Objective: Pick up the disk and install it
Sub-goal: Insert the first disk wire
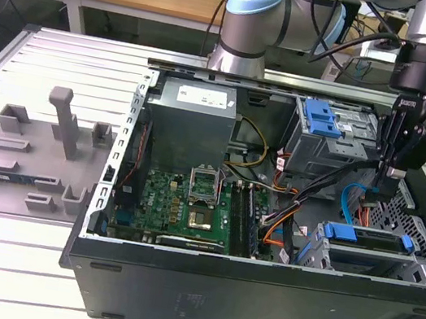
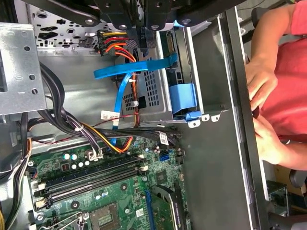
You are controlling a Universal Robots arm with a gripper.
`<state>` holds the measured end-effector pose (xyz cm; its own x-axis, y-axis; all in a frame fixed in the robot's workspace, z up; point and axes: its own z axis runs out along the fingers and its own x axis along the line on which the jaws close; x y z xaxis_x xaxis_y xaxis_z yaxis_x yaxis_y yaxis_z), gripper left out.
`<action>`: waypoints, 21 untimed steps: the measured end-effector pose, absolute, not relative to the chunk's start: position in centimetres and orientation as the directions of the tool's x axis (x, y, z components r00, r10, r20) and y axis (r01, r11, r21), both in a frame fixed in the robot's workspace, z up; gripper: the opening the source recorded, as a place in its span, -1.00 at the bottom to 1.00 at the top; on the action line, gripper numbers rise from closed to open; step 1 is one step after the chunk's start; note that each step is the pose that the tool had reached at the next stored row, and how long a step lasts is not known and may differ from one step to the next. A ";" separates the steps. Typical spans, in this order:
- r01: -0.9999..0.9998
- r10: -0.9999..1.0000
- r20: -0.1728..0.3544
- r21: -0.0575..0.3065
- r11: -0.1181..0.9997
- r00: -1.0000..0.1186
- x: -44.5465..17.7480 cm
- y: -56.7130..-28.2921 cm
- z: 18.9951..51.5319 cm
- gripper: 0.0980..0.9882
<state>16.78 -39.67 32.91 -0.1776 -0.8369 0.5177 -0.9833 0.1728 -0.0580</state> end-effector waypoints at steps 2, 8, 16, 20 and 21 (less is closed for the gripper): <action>-0.983 -0.837 0.517 -0.058 0.173 -0.177 16.8 -39.7 32.9 -0.85; -0.983 -0.872 0.457 -0.045 0.176 -0.177 16.8 -40.7 33.2 -0.85; -0.984 -0.876 0.451 -0.044 0.171 -0.172 16.8 -41.4 34.5 -0.85; -0.985 -0.899 0.403 -0.036 0.170 -0.171 16.8 -42.0 35.2 -0.85; -0.985 -0.902 0.396 -0.035 0.171 -0.171 16.8 -42.2 35.3 -0.85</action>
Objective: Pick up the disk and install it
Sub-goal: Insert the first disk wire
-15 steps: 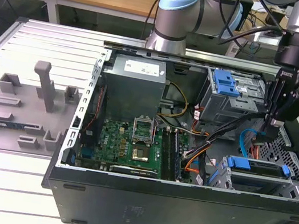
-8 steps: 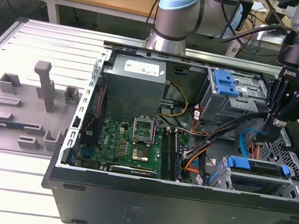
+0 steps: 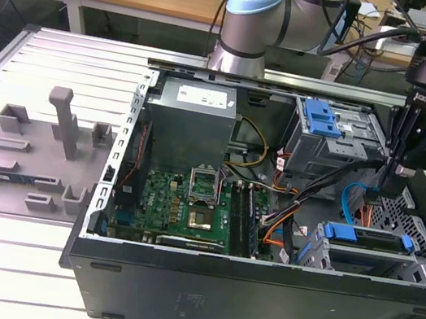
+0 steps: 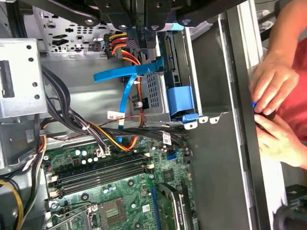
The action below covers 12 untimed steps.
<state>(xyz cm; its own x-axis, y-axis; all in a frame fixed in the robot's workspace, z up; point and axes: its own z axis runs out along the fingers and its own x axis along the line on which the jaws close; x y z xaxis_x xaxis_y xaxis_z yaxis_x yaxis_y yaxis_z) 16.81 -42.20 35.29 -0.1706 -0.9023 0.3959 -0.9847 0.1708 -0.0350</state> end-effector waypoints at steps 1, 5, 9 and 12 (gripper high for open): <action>-0.985 -0.905 0.390 -0.034 0.171 -0.171 16.8 -42.4 35.3 -0.85; -0.985 -0.921 0.352 -0.027 0.172 -0.170 16.8 -43.0 35.7 -0.85; -0.985 -0.933 0.320 -0.021 0.169 -0.167 16.8 -43.5 36.1 -0.85; -0.988 -0.938 0.312 -0.020 0.150 -0.149 16.8 -43.6 36.2 -0.85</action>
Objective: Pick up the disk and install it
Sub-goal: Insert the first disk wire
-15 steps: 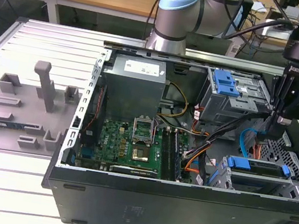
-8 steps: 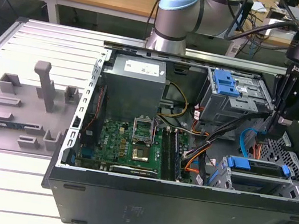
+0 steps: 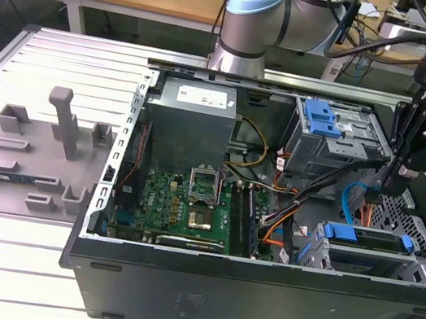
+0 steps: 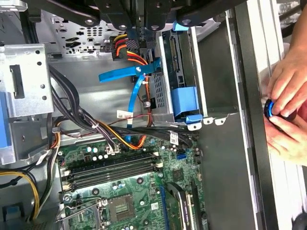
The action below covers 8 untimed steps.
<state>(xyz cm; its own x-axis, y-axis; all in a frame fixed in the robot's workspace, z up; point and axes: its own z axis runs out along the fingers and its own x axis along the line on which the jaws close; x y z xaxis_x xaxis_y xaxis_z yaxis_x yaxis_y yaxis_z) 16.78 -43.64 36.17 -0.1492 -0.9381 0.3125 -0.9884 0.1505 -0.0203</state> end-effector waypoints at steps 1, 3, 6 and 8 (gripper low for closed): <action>-0.990 -0.940 0.312 -0.020 0.141 -0.140 16.8 -43.7 36.2 -0.85; -0.993 -0.944 0.309 -0.020 0.119 -0.119 16.7 -43.8 36.2 -0.85; -0.993 -0.949 0.294 -0.019 0.114 -0.115 16.7 -44.5 36.2 -0.85; -0.993 -0.952 0.284 -0.018 0.114 -0.115 16.7 -45.2 36.2 -0.85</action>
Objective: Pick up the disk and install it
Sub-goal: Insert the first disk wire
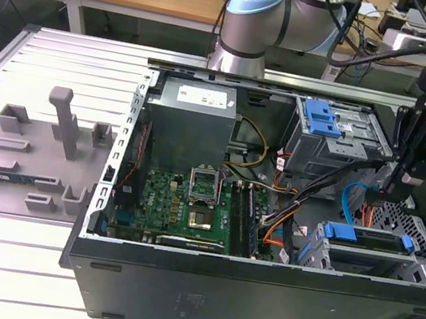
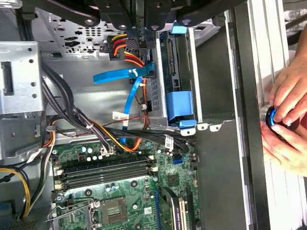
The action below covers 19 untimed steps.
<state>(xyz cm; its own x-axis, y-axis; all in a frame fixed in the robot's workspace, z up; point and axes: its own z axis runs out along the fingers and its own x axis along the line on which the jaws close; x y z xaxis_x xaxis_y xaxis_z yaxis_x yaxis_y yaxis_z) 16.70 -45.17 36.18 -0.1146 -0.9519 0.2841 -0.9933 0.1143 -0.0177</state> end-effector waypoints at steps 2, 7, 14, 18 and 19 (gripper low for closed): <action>-0.993 -0.954 0.277 -0.017 0.114 -0.115 16.7 -45.9 36.2 -0.85; -0.993 -0.969 0.220 -0.013 0.114 -0.114 16.7 -47.6 36.2 -0.85; -0.994 -0.981 0.155 -0.008 0.113 -0.113 16.6 -49.3 36.2 -0.85; -0.994 -0.982 0.153 -0.008 0.107 -0.107 16.3 -50.0 36.2 -0.85; -0.994 -0.982 0.153 -0.008 0.106 -0.106 16.3 -50.0 36.2 -0.85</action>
